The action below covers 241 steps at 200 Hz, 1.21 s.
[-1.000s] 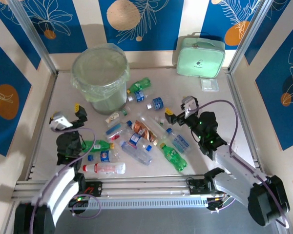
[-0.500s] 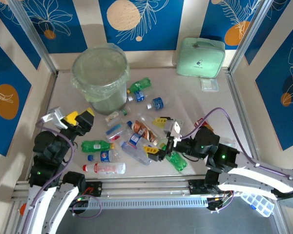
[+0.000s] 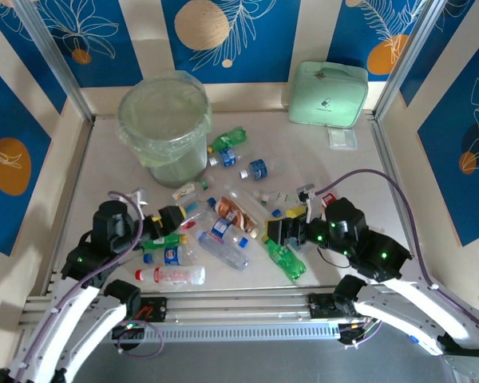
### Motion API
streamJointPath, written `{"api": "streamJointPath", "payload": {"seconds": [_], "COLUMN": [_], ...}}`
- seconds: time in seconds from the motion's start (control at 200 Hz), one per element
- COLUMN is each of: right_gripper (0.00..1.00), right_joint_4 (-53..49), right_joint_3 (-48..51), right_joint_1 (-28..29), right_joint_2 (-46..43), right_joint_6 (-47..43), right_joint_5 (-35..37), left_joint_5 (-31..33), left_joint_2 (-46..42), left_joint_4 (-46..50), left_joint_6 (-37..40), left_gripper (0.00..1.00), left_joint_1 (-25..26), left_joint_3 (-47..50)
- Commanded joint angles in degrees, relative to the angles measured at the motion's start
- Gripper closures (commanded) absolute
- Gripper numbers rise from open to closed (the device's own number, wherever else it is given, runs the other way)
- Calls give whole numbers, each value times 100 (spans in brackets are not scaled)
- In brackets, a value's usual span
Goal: Put the plastic bottles in the bin
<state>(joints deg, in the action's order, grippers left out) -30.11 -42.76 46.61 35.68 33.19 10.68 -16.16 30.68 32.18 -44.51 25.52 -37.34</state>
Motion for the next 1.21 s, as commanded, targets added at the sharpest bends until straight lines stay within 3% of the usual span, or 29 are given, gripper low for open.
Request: {"api": "streamJointPath", "payload": {"seconds": [0.0,0.085,0.175,0.23,0.32,0.45,0.64,1.015,1.2], "right_gripper": [16,16,15,15,12,16,18,21,25], "right_joint_4": [-745,-738,-1268,-1543,-1776,-2419,-3290,-3038,-2907], "right_joint_3": [142,203,-140,-380,-485,-976,-1443,-1316,-1245], "right_joint_1": [-367,-553,-569,-383,534,1210,1634,1447,1406], "right_joint_2": [343,570,1147,1557,2093,3052,3919,4769,4921], "right_joint_6": [363,241,241,83,344,267,614,285,271], "right_joint_5": [288,356,681,869,2051,2106,2522,1587,1458], "left_joint_5": [726,1883,2402,2631,2856,3484,3499,3810,3696], "left_joint_2": [328,1067,1884,2378,2996,3446,2279,15,-283], "left_joint_4": [-127,-87,-323,-362,-333,-68,-1477,-2255,-2461], "left_joint_6": [312,590,690,642,295,358,1031,1170,1209], "left_gripper": [1,1,1,1,1,1,1,1,1], "left_joint_1": [1210,2296,2894,3023,3039,3038,3042,3039,3039], "left_joint_3": [-279,-501,-748,-999,-1409,-1874,-657,553,728]}}
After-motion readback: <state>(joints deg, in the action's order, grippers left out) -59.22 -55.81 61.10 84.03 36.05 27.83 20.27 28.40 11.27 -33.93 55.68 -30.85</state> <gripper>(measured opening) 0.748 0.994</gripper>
